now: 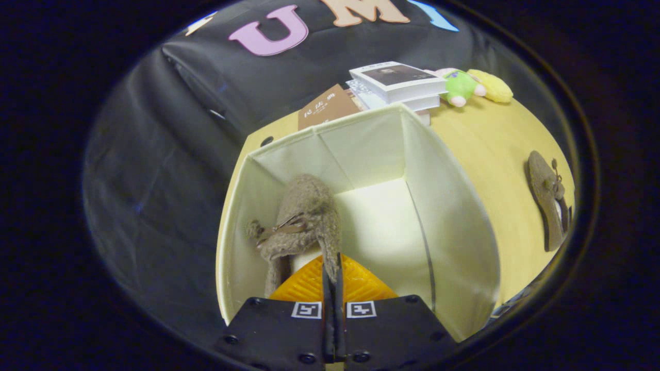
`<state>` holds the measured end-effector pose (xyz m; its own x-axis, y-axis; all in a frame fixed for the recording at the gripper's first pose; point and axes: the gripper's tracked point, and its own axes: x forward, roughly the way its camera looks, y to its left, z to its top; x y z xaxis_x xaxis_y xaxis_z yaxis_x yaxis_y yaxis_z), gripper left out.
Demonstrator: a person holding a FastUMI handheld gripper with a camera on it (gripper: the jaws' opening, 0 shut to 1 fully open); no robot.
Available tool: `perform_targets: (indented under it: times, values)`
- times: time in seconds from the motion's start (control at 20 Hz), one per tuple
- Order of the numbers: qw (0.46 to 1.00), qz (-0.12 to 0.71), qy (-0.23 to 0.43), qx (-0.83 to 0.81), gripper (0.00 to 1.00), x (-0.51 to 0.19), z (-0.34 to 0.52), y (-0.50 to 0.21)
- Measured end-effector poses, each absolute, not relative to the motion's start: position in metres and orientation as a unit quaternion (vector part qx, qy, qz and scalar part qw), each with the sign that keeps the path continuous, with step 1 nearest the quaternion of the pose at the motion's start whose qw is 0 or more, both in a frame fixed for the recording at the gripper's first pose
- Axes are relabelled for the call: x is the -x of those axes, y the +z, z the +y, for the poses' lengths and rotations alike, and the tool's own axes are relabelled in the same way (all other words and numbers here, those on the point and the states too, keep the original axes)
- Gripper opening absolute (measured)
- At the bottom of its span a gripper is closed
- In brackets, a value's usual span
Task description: Open the storage box then place both shoes into the box .Put the left shoe in first, then the right shoe, with the right side of both shoes facing outward in a uniform manner.
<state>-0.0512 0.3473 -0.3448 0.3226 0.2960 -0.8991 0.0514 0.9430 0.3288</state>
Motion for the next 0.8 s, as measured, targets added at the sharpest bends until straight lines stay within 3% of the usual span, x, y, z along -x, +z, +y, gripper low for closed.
perform_targets:
  times: [0.2,0.35,0.65,0.8]
  values:
    - [0.790,0.589,0.109,-0.127,0.08,0.054,0.356,-0.353]
    - [0.794,0.578,0.143,-0.125,0.38,0.055,0.361,-0.340]
    - [0.845,0.474,0.226,-0.103,0.98,0.040,0.324,-0.270]
    - [0.878,0.415,0.227,-0.071,0.98,0.026,0.271,-0.243]
